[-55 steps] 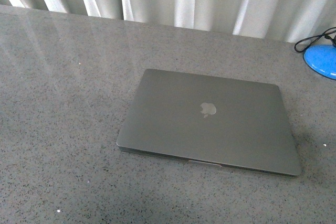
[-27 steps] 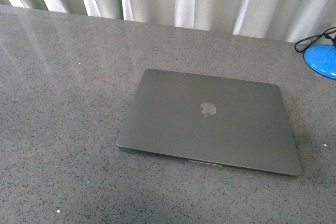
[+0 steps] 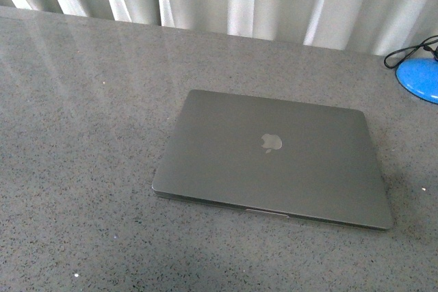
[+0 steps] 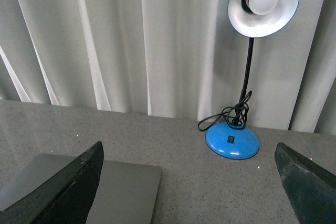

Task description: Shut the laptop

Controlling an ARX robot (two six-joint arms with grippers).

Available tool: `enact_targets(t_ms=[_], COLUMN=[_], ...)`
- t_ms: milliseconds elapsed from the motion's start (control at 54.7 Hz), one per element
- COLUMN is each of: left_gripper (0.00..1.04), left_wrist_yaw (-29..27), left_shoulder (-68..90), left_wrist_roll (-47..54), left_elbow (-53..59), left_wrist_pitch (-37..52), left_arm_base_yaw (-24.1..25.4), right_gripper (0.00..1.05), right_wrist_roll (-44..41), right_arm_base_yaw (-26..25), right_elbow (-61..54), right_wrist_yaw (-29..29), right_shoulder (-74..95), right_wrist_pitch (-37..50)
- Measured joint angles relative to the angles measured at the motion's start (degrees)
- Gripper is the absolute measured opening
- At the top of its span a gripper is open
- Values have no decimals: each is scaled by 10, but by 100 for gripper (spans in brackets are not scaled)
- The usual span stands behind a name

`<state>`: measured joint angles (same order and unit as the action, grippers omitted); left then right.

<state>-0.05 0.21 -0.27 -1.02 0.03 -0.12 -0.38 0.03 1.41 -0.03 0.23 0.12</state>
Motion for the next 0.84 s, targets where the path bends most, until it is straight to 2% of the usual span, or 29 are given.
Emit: enact_targets(t_ms=[841], left_gripper=[98], left_wrist_yaw=[0], left_shoulder=[0], left_wrist_roll=[0], left_elbow=[0], left_wrist_pitch=[0], left_arm_base_yaw=[0], right_gripper=[95], right_wrist_roll=[0], right_arm_base_yaw=[0], right_elbow=[0], right_wrist_yaw=[0], right_shoulder=[0], right_wrist_pitch=[0])
